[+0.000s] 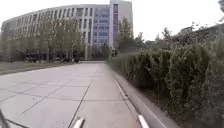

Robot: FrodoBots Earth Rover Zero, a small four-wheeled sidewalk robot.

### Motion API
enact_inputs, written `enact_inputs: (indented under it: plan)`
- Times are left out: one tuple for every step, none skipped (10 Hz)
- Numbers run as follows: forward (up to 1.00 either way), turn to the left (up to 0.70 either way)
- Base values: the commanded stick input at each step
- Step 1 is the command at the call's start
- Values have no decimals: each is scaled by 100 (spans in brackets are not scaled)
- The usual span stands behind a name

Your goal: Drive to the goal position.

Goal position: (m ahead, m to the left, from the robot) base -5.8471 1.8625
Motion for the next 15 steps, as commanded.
enact_inputs:
  plan:
    - [0,0]
    - [0,0]
    - [0,0]
    - [0,0]
    - [4,0]
    - [4,0]
    - [4,0]
    - [1,0]
    - [0,0]
    - [0,0]
    - [0,0]
    - [0,0]
    - [0,0]
    - [3,0]
    - [1,0]
